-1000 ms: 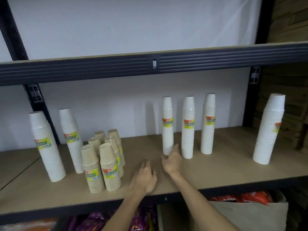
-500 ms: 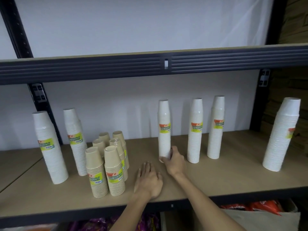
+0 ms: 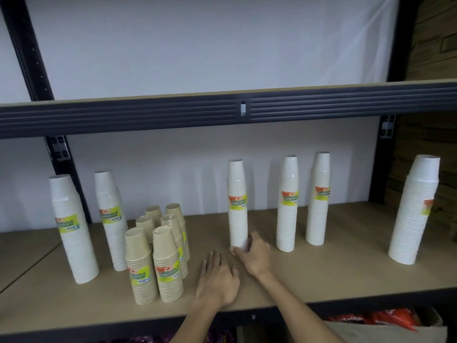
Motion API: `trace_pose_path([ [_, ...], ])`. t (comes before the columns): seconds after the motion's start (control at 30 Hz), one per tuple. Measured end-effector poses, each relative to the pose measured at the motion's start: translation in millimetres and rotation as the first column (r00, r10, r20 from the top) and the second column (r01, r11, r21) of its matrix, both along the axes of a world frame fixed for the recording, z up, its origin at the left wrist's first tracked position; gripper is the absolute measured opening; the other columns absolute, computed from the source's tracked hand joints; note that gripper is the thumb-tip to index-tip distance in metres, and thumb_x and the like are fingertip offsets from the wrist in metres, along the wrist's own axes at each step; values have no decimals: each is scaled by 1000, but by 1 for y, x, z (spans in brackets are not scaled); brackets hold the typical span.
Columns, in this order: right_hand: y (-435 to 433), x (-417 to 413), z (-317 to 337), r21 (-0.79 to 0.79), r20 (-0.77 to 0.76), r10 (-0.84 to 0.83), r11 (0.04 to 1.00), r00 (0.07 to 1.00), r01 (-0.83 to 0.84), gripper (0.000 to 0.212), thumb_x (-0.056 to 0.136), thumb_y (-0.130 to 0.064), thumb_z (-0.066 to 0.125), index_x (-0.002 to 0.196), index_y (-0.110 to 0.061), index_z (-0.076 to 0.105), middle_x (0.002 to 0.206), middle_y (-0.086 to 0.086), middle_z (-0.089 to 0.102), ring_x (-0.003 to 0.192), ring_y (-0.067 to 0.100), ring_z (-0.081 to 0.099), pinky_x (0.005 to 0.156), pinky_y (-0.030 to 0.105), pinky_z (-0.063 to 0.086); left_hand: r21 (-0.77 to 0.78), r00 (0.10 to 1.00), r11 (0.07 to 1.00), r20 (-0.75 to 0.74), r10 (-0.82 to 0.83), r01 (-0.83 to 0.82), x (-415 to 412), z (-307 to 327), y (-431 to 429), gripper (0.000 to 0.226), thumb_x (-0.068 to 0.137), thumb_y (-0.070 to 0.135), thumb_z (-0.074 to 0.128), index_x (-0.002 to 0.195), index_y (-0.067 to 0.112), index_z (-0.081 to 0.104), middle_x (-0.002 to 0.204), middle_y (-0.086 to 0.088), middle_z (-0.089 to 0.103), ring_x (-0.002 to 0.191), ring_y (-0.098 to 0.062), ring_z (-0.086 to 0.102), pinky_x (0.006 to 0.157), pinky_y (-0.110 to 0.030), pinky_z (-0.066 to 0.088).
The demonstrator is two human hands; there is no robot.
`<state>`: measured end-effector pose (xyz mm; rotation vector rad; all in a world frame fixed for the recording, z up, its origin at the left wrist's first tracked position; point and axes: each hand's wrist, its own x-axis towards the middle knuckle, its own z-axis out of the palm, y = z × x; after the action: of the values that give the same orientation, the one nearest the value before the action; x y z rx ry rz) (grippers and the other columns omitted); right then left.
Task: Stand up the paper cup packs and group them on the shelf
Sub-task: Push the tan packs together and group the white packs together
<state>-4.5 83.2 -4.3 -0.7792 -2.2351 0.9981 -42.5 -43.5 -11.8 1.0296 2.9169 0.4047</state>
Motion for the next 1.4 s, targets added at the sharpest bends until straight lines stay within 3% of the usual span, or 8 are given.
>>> trace_pose_path([
  [0.13,1,20,-2,-64,-31,-23,998,999,21,87,60,-64,76,128,-14,54,104,1,69,97,21,66,81,35,55,22,1000,1000,1,-10,10,-1,1,0,67,99,38,25,154,3,10,164,-11,7,151,-20,2,122,-35,1],
  [0.3,24,74,-1,-112,-206,-310,950,928,292,32,80,-15,75,108,-6,62,97,9,68,94,29,64,74,23,40,64,1000,998,-5,-8,8,-2,2,1,66,99,36,27,152,1,14,162,-14,14,150,-24,8,122,-36,3],
  [0.4,47,86,1,-99,-251,-386,923,888,373,35,80,-7,73,110,-7,54,103,11,61,90,25,55,73,27,37,75,1000,997,-15,-4,6,-2,1,1,64,99,36,28,152,1,17,161,-15,16,150,-24,9,122,-36,4],
  [0.57,70,73,7,-133,-105,-223,969,969,208,80,83,-7,73,150,-6,30,148,12,45,135,30,44,109,37,36,84,1000,996,-9,-6,7,-1,2,0,65,99,38,28,152,3,17,162,-14,16,150,-23,9,122,-35,4],
  [0.7,74,61,9,-129,-99,-175,978,980,162,58,83,-9,74,135,-9,48,128,9,63,119,28,58,94,31,44,81,1000,997,-9,-3,4,-1,3,-1,64,99,37,28,151,2,19,161,-14,17,150,-23,9,122,-35,4],
  [0.9,65,50,6,-100,-71,-37,995,997,29,54,77,-18,82,124,-13,56,110,-2,68,105,19,64,91,30,49,93,1000,996,-3,-1,1,0,4,0,64,98,37,29,151,3,20,161,-13,17,150,-22,10,122,-34,5],
  [1.17,51,41,6,-69,-61,86,994,994,-90,60,74,-27,85,127,-18,57,116,-5,70,94,4,63,86,18,47,88,1000,996,4,-3,2,5,8,-2,65,99,38,28,152,3,17,162,-14,13,150,-22,7,122,-33,3],
  [1.4,50,43,4,-36,3,75,997,997,-75,62,68,-46,84,123,-27,61,113,-12,71,95,2,64,90,30,53,86,1000,996,-7,-2,2,4,8,-2,64,100,39,28,152,3,17,162,-13,14,150,-21,7,122,-33,3],
])
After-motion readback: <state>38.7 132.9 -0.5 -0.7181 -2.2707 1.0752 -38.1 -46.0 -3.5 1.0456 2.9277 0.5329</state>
